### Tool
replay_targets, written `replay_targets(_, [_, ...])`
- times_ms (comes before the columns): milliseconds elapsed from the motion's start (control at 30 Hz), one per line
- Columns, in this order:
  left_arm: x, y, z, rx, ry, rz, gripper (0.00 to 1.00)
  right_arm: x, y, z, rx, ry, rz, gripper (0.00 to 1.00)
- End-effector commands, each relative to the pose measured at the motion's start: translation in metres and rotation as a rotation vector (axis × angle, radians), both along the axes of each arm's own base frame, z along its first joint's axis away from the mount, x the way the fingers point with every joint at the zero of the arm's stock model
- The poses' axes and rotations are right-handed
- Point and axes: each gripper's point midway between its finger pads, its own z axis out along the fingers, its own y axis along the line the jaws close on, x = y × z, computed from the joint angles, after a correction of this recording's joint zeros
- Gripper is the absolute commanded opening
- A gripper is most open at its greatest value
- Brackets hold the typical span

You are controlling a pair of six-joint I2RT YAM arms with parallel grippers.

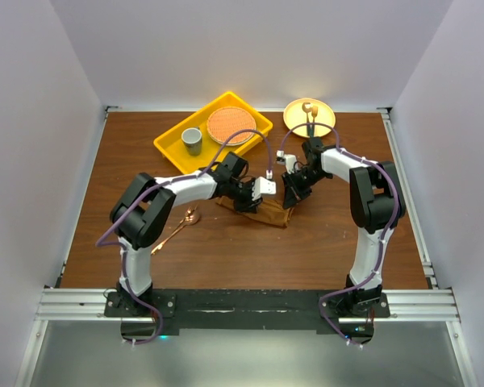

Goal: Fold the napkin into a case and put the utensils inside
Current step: Smooth out the smaller rectangle-folded napkin at the center of the board.

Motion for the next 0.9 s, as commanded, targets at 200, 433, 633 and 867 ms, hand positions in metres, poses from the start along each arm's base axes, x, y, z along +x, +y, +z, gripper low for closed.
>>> replay_targets(200, [0.006,-0.012,0.01,-0.004,-0.049,-0.068,0.11,0.003,-0.011,-0.018,-0.067,-0.024,0.038,0.0])
replay_targets(433, [0.023,-0.026,0.044,-0.091,-0.107,-0.003,0.0,0.005,-0.012,-0.017,-0.071,-0.026,0.041,0.0])
replay_targets(633, [0.044,-0.02,0.037,-0.076,-0.116,0.07,0.36,0.005,-0.013,-0.018,-0.078,-0.026,0.043,0.0])
replay_targets(867, [0.046,-0.011,0.011,-0.014,-0.011,0.078,0.47,0.005,-0.014,-0.018,-0.084,-0.026,0.044,0.0])
